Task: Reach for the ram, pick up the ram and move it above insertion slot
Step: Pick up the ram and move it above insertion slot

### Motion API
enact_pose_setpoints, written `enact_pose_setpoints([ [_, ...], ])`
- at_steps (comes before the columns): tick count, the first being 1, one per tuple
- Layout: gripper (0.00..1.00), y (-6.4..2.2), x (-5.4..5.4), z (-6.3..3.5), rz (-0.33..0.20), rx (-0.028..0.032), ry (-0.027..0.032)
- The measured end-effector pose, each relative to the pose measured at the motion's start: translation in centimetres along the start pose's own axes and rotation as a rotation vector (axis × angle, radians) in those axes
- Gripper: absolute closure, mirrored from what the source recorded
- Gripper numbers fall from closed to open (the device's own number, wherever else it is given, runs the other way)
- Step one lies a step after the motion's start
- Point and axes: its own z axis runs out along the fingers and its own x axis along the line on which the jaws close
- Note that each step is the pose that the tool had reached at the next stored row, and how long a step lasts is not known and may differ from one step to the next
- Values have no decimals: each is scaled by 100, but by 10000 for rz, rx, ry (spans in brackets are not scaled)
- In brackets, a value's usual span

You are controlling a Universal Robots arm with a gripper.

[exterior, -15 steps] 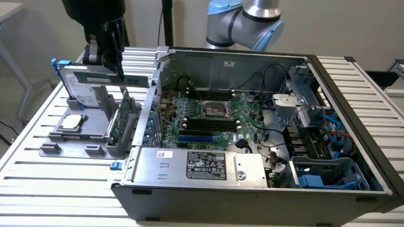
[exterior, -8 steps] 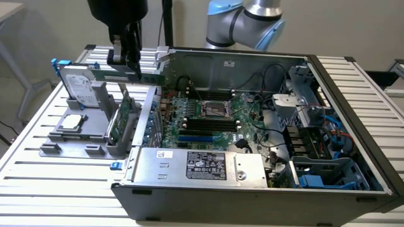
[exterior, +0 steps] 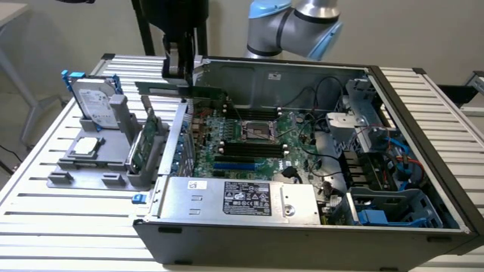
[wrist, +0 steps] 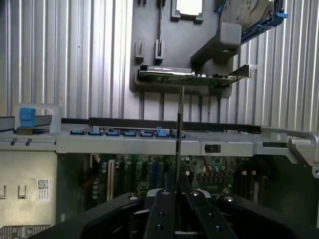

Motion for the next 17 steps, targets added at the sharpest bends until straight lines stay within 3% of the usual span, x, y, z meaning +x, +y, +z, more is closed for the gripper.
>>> enact_pose_setpoints([
  [6,86,-274,-7,-9,-6,1,-142],
  [13,86,-590,-49,-10,-6,-5,-166],
  [17,86,-725,-139,16,-6,-4,-168],
])
